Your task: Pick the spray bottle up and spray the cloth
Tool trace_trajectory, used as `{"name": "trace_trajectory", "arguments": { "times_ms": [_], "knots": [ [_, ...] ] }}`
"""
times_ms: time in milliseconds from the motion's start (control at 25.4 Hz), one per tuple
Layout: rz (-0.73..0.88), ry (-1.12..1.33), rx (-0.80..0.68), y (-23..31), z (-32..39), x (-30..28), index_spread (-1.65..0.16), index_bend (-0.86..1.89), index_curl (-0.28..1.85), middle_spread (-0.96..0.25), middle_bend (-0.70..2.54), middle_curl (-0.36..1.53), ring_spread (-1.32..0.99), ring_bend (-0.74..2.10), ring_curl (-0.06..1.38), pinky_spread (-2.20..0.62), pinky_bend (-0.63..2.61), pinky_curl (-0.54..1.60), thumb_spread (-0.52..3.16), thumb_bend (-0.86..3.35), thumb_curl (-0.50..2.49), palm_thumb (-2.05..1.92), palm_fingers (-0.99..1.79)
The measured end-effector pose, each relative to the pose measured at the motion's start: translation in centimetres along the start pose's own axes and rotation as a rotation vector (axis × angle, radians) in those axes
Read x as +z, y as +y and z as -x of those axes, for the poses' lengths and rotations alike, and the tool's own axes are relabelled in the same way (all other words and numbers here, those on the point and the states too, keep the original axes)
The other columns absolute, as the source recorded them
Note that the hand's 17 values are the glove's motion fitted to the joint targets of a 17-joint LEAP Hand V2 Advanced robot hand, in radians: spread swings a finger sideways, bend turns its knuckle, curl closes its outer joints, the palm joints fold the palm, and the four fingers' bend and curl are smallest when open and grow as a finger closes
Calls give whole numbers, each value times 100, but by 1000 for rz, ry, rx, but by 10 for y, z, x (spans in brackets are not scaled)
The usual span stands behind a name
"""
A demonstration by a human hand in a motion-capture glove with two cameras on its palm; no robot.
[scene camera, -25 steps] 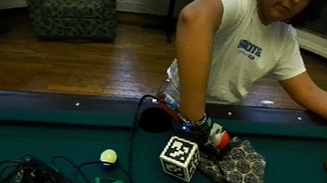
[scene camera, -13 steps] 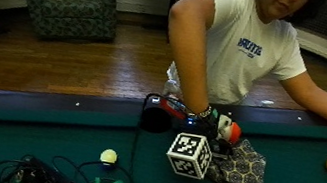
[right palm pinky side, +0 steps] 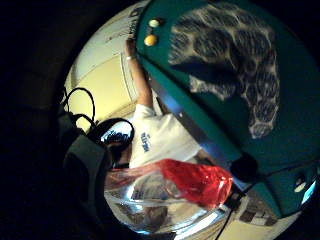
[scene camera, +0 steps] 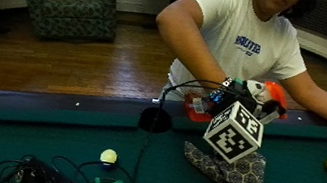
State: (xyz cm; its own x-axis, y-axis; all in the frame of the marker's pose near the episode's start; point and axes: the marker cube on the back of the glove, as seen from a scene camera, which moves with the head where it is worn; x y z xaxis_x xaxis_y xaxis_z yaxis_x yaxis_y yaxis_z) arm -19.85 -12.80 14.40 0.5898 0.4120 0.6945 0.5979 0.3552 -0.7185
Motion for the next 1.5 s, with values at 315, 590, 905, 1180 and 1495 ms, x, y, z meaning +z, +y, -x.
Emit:
{"name": "trace_trajectory", "arguments": {
  "times_ms": [315, 590, 905, 1180, 1495],
  "knots": [
    [-165, 85, -301, 2, 58, -16, -28, 29, 66, -21, 64, 56, -23, 76, 49, -33, 46, 40, 38, -3, 87, 92, 137],
    [-312, 151, -528, 6, 86, -11, -28, 28, 66, -21, 63, 56, -23, 76, 49, -33, 46, 40, 37, -3, 87, 92, 137],
    [-390, 142, -713, 11, 92, 4, -28, 29, 66, -21, 63, 56, -23, 76, 49, -32, 46, 41, 37, -3, 87, 92, 137],
    [-394, 117, -748, -13, 90, 13, -28, 29, 67, -21, 63, 56, -23, 75, 49, -32, 46, 41, 36, -3, 87, 93, 137],
    [-382, 81, -746, -73, 90, 16, -28, 29, 67, -21, 63, 56, -23, 76, 49, -32, 46, 41, 36, -3, 87, 93, 137]
  ]
}}
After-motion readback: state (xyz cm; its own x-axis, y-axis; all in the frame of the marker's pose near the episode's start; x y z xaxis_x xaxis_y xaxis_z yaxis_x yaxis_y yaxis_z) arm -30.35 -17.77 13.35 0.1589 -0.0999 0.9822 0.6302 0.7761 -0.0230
